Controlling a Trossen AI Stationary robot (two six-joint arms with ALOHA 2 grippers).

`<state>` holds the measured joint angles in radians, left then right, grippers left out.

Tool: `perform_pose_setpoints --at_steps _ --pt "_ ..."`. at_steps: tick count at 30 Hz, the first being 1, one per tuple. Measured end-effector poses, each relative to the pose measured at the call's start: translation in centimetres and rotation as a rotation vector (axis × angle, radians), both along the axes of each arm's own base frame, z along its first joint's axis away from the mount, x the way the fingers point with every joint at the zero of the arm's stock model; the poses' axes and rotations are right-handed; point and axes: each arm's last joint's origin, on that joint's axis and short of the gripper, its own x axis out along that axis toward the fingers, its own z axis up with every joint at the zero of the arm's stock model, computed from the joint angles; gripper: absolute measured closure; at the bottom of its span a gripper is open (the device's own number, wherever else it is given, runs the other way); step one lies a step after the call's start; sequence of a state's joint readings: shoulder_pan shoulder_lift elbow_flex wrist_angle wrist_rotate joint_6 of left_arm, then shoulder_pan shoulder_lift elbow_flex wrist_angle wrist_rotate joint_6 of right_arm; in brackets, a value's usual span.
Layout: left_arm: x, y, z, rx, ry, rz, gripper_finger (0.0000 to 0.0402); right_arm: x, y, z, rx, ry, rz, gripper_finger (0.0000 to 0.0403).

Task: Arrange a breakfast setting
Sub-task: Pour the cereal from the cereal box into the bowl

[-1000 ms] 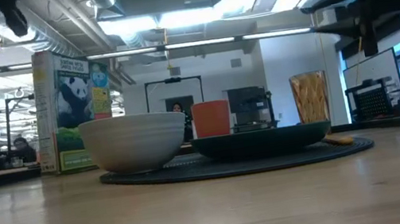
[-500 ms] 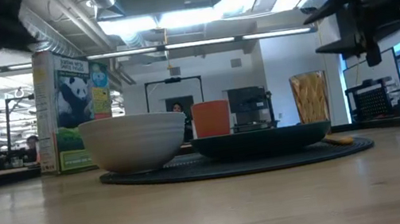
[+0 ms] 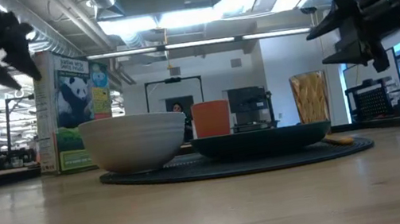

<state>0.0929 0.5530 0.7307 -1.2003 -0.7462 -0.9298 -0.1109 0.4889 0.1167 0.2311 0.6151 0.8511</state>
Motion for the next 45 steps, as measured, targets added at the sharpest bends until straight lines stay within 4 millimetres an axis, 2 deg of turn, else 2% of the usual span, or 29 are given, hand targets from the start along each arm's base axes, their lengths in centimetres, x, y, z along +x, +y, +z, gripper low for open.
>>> perform_pose_setpoints --at_steps 3,6,11,15,19,24,28,30,33,38,41,43,45 --pt "0.3 0.2 -1.5 -0.017 0.025 0.018 0.0071 0.0 -0.1 0.0 0.001 0.004 -0.005 0.0104" --pt "1.1 0.5 -2.2 0.009 -0.031 0.040 0.0058 0.0 -0.3 0.0 0.003 0.004 -0.006 0.0104" --pt "2.1 1.4 -3.7 0.089 -0.029 0.071 0.0058 0.0 -0.5 0.0 0.010 0.003 0.019 0.0104" --pt "2.0 2.3 -4.9 0.113 -0.008 0.154 0.0059 0.0 -0.7 0.0 0.017 -0.001 0.043 0.0104" --pt "1.9 3.0 -5.2 0.134 -0.005 0.212 0.0060 0.0 -0.7 0.0 0.022 -0.006 0.083 0.0104" --pt "2.5 3.9 -5.0 0.233 0.084 0.095 0.0060 0.1 -0.6 0.0 0.025 -0.006 0.103 0.0104" --pt "3.1 4.7 -5.1 0.279 0.090 -0.007 0.0072 0.1 -0.6 0.0 0.012 0.005 0.110 0.0104" --pt "3.1 5.0 -5.2 0.285 0.088 -0.010 0.0092 0.1 -0.6 0.0 0.011 0.006 0.120 0.0104" --pt "2.9 5.3 -5.3 0.285 0.090 0.015 0.0144 0.1 -0.6 0.0 0.014 0.005 0.141 0.0104" --pt "2.9 5.4 -5.1 0.271 0.062 -0.012 0.0276 0.1 -0.5 0.0 0.025 -0.008 0.156 0.0104" --pt "3.3 5.3 -4.3 0.271 0.036 -0.128 0.0363 0.2 -0.4 0.5 0.026 -0.063 0.191 0.0104" --pt "3.6 5.3 -3.6 0.275 0.006 -0.225 0.0390 0.4 -0.4 1.2 0.014 -0.098 0.225 0.0104" --pt "3.9 5.0 -2.4 0.285 -0.035 -0.326 0.0390 0.8 -0.4 2.2 -0.019 -0.083 0.253 0.0104"
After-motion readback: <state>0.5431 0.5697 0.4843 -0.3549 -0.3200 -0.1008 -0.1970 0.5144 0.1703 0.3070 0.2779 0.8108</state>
